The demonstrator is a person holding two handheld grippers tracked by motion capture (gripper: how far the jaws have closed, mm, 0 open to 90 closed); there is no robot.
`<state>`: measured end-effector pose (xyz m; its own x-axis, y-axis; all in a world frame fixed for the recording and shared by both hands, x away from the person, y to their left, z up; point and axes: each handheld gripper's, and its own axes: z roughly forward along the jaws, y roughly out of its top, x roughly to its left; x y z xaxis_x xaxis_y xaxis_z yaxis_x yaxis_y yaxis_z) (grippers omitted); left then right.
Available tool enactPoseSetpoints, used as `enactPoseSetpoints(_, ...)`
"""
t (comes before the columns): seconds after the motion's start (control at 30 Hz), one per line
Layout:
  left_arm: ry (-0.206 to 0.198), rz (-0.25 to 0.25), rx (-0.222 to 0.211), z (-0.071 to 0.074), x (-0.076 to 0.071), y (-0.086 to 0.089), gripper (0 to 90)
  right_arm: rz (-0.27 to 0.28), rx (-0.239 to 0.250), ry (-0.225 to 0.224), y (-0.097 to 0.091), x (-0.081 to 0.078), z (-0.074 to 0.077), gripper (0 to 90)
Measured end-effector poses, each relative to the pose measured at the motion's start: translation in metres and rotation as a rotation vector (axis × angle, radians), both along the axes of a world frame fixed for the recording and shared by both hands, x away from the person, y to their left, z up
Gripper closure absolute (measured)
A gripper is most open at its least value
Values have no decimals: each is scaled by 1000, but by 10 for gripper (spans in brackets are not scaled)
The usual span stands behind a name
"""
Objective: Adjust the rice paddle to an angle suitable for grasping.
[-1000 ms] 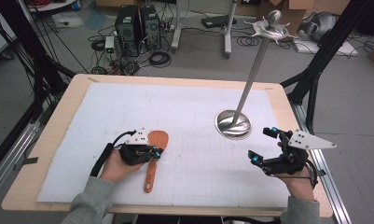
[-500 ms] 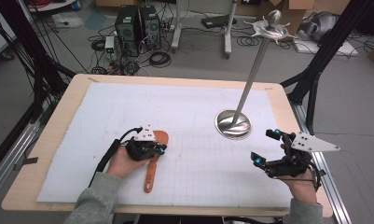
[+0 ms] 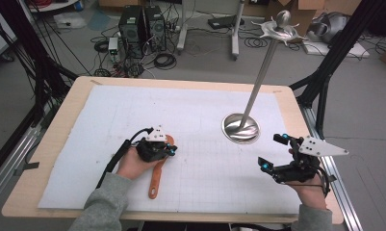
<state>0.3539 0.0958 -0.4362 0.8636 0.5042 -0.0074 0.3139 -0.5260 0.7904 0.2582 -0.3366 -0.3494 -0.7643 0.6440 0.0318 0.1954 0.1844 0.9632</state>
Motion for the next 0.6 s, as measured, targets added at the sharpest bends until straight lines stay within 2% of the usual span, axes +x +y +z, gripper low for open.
enactPoseSetpoints(0.07,-2,-4,-16,2,0,-2,896,-3,0,-1,-1,0,0,2)
enactPoseSetpoints(0.2,-5,-16,12,1,3,-9,896,-6,5,-4,-2,1,0,3)
enactPoseSetpoints(0.3,-2,-12,13,-2,6,-12,896,-4,1,1,-1,0,-1,2)
enactPoseSetpoints(0.4,-1,-15,45,-7,8,-13,896,-1,-1,-4,-1,0,-1,2)
enactPoseSetpoints(0.47,4,-13,43,-7,8,-13,896,-3,-1,-3,-1,0,-1,3)
enactPoseSetpoints(0.53,-3,-7,52,-6,8,-12,897,-3,-1,0,-2,0,-1,2)
enactPoseSetpoints(0.6,-17,-5,79,-5,8,-12,897,-4,-3,4,-2,0,-2,3)
